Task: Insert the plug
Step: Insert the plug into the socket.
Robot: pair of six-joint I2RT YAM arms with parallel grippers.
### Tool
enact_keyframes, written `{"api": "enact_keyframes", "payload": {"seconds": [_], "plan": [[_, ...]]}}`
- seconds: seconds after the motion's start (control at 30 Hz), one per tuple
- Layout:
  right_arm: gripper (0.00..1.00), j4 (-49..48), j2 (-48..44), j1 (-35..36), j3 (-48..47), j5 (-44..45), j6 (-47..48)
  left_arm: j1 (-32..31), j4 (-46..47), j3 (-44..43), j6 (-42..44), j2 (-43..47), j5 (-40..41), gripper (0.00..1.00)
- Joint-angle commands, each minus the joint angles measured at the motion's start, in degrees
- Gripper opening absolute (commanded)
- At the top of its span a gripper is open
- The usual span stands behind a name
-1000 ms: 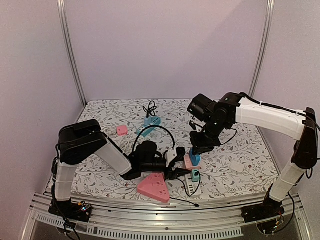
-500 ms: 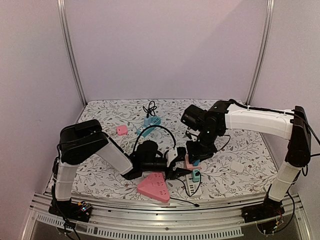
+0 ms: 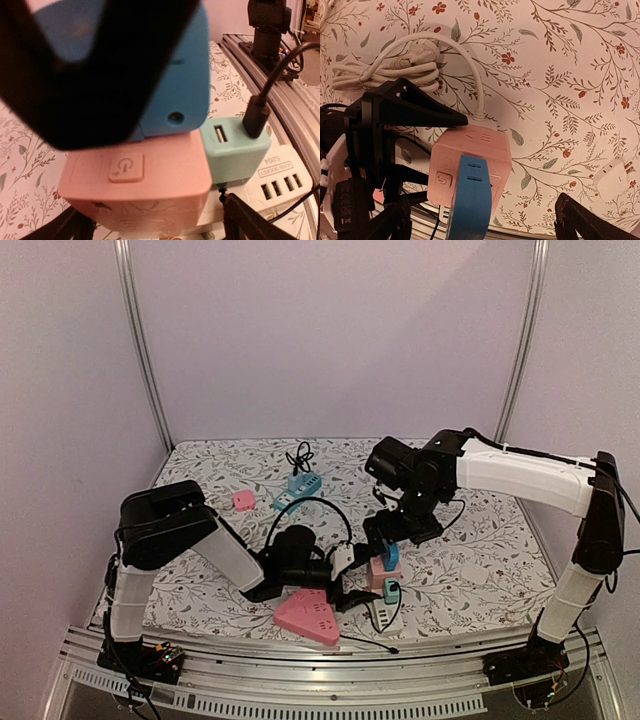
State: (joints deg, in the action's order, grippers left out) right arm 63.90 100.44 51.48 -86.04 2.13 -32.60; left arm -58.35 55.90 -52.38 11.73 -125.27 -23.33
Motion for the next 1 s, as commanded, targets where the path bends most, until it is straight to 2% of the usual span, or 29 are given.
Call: {"api": "enact_keyframes", "payload": {"seconds": [0.0, 0.33, 0.6, 0.73, 0.83, 0.97], "plan": [[0.99, -1.2, -3.1, -0.2, -1.9, 2.3, 2.2, -0.5, -6.8, 2.1, 3.9, -0.9, 1.1, 0.99], [0.99, -3.3, -7.6, -4.2, -0.1, 7.3, 5.3, -2.2, -3.8, 8.1, 9.7, 7.9, 7.2, 1.00], [0.99, -12.3, -16.8, -13.5, 8.7, 7.2, 7.3, -6.3, -7.1, 14.7, 19.6, 20.0, 16.9, 1.00], [0.99, -17.1, -22.2, -17.1, 13.3, 6.6, 7.5, -7.4, -9.3, 16.3, 28.2, 24.7, 18.5, 1.00], [0.99, -18.4, -25.6, -17.9, 15.5, 7.0, 7.6, -6.7, -15.9, 16.3, 34.8, 29.3, 18.1, 0.99], [0.99, -21.7, -30.1, -18.2, 20.5, 7.9, 7.8, 0.2, -36.8, 12.3, 38.1, 37.9, 12.3, 1.00]]}}
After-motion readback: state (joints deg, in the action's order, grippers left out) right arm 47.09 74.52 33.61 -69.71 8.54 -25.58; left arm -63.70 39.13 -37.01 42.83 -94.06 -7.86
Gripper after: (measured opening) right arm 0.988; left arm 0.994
